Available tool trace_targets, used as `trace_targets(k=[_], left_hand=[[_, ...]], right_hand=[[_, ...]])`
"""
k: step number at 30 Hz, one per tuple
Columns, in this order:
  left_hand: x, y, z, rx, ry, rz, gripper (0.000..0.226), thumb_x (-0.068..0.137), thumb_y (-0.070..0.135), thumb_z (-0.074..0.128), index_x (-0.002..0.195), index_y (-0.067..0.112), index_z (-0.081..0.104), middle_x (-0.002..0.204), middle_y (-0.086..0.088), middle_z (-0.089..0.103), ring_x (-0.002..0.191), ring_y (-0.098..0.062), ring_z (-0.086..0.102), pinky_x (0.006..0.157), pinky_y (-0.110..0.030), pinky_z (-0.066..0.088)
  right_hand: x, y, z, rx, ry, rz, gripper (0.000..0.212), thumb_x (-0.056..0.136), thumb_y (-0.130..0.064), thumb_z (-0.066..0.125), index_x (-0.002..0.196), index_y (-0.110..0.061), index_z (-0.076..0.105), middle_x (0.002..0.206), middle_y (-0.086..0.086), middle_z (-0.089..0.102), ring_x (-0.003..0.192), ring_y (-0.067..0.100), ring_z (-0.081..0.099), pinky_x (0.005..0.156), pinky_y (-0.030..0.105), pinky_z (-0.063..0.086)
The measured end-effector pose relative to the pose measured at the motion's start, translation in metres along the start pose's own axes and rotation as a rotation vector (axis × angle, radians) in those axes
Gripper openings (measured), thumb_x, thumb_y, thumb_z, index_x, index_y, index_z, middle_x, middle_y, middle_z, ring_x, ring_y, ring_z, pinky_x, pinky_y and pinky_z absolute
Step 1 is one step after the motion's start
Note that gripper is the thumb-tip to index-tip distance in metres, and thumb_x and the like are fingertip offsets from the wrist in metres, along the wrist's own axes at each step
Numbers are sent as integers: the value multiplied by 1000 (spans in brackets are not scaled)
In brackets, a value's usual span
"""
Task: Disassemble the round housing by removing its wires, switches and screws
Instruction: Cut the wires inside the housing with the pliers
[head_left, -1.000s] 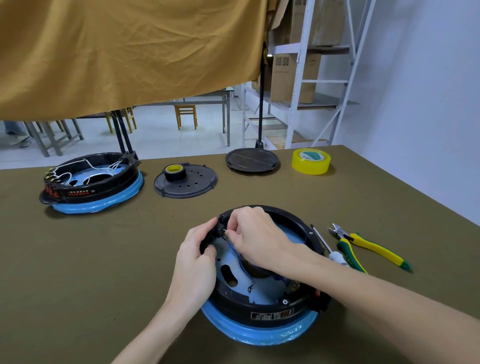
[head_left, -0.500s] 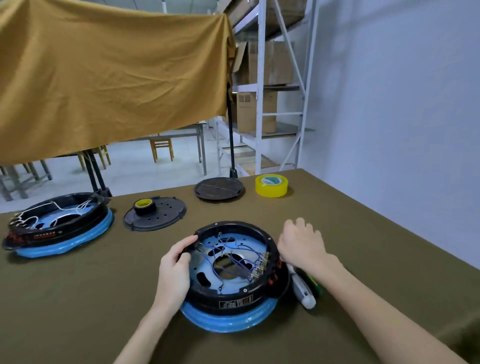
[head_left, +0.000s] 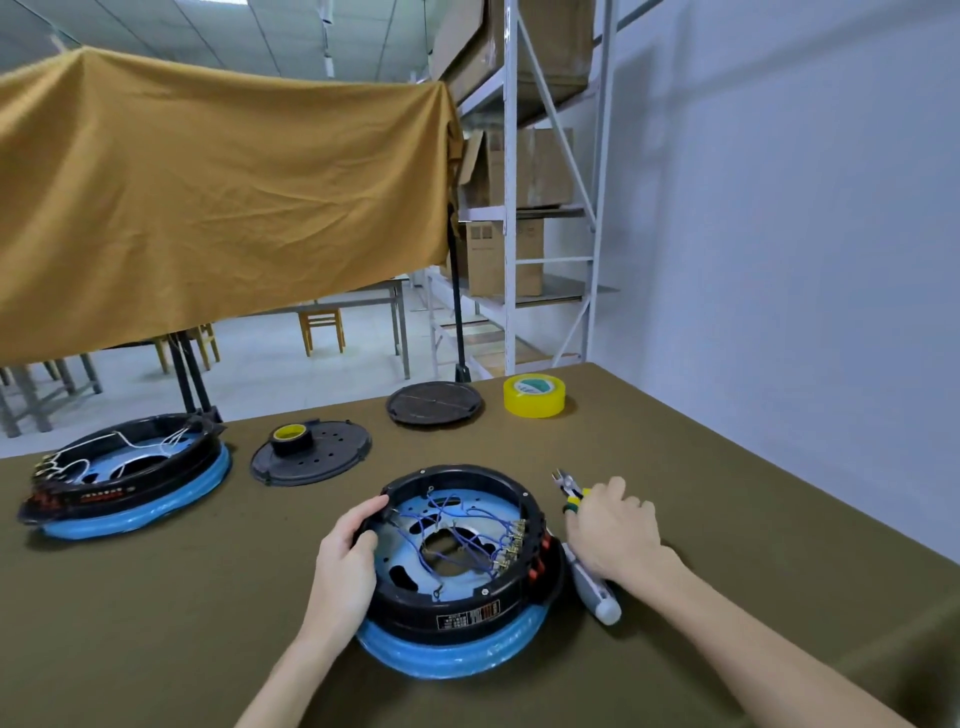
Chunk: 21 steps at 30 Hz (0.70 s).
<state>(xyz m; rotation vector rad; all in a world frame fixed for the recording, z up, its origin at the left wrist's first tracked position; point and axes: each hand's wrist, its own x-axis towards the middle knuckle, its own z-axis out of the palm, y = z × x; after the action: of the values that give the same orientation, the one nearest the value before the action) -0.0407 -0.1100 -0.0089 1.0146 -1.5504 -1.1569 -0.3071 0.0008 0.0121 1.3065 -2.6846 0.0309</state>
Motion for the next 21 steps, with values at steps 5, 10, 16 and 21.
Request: trace_targets(k=[5,10,16,21], left_hand=[[-3,-1,-8,46,-78,11,46,106,1,41,129,33,64,139,7,57,130,-16,53,101,-33,48],[-5,-3,-21,69,-138,80,38,109,10,45,128,36,65,138,14,58,131,-7,51,105,-29,43],[-3,-6,-20,109,-115,129,39,109,10,43,130,36,62,135,17,59,130,-1,52,111,-32,41],[-5,-8,-24,154,-149,157,37,109,13,44,132,38,60,135,21,57,125,11,49,103,-17,40]], right_hand=[[4,-14,-28,265,257,-57,38,108,-41,27,105,-13,52,109,10,54,96,32,62,80,41,46],[10,-32,-77,795,-38,-284,44,104,-51,36,78,-16,43,78,4,55,66,21,46,60,37,36],[-18,-79,-79,200,-44,-709,47,103,-58,38,85,-15,44,88,1,44,73,23,48,65,39,39],[-29,-93,-65,-60,190,-826,51,103,-60,36,111,-12,54,112,10,52,100,30,53,69,38,37]])
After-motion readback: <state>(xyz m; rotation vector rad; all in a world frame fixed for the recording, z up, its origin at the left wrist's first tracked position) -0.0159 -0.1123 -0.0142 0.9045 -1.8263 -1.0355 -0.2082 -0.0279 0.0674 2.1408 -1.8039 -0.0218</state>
